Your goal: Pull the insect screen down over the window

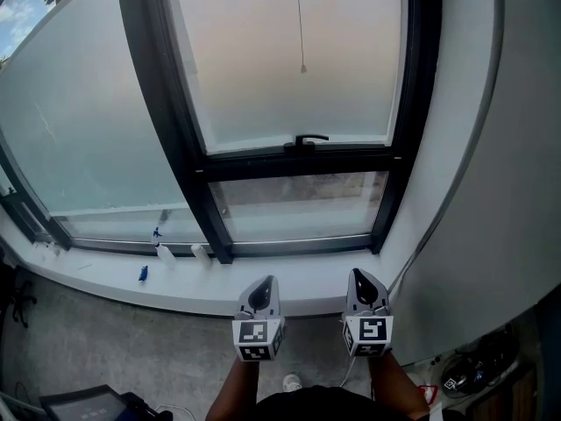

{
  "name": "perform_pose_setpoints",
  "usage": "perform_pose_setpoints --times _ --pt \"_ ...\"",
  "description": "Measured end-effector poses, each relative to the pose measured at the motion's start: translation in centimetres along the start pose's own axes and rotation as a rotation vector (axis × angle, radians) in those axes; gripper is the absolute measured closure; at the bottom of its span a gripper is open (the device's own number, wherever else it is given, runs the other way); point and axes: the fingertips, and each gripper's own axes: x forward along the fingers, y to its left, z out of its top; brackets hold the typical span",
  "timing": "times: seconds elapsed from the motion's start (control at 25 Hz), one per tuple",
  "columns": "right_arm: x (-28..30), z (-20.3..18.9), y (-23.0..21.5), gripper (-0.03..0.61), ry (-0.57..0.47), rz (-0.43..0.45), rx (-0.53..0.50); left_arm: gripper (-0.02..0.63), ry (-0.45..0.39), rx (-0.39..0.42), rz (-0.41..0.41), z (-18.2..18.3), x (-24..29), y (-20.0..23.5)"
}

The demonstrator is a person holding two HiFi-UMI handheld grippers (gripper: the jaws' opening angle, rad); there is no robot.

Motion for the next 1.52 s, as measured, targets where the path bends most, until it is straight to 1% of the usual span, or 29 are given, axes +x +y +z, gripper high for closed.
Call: perform_pose_setpoints --times 0.16,0.28,0.4,0.48,0.56,0.64,0.76,0.84,1.04,1.2,1.36,1.44,1.52 --pt "1.2 0.0 0.5 0.575 -0.009 0.001 0.000 0.611 -0.005 -0.003 -0.009 0.0 0.9 0.9" --pt "2.0 0.3 1.5 0.575 -0.026 0.021 -0.008 0.611 0.000 -0.010 -0.002 -0.2 1.5 2.1" --pt "4.6 0.0 2.3 0.575 -0.013 0.034 -0.014 0.611 0.013 -0.019 0.001 -0.4 3.5 4.1" --pt "6.2 -0.4 2.5 0.575 0.006 0.031 0.026 0.611 0.024 -0.033 -0.010 -0.6 4.9 4.9" --pt "6.0 -0.6 2.3 0.575 0.018 0.024 0.098 0.611 0.028 -0.073 -0.034 -0.9 4.7 4.6" --pt "5.8 -0.1 1.9 0.575 0.017 0.024 0.127 0.611 0.026 -0.102 -0.058 -0.8 4.4 4.3" --pt "6.7 1.0 1.4 0.575 -0.008 0.037 0.115 0.611 0.015 -0.077 -0.058 0.1 4.7 5.4" --pt "7.2 1.5 1.2 0.575 -0.020 0.041 0.102 0.611 0.003 -0.077 -0.047 0.8 5.1 6.3" --pt "9.3 1.1 0.8 0.575 -0.013 0.026 0.128 0.611 0.003 -0.033 -0.027 1.2 6.5 7.4" --pt "12.4 1.4 0.8 0.575 -0.018 0.044 0.118 0.611 0.008 -0.041 -0.020 1.1 8.6 7.9" --pt "15.6 0.7 0.4 0.575 0.027 0.082 0.116 0.611 0.018 -0.031 -0.011 1.0 11.3 8.5" --pt "17.3 0.9 0.0 0.575 0.027 0.091 0.120 0.611 0.015 -0.027 -0.010 1.5 12.9 8.9" --pt "19.0 1.3 -0.7 0.575 0.018 0.094 0.114 0.611 0.010 -0.057 -0.009 2.1 14.5 9.3"
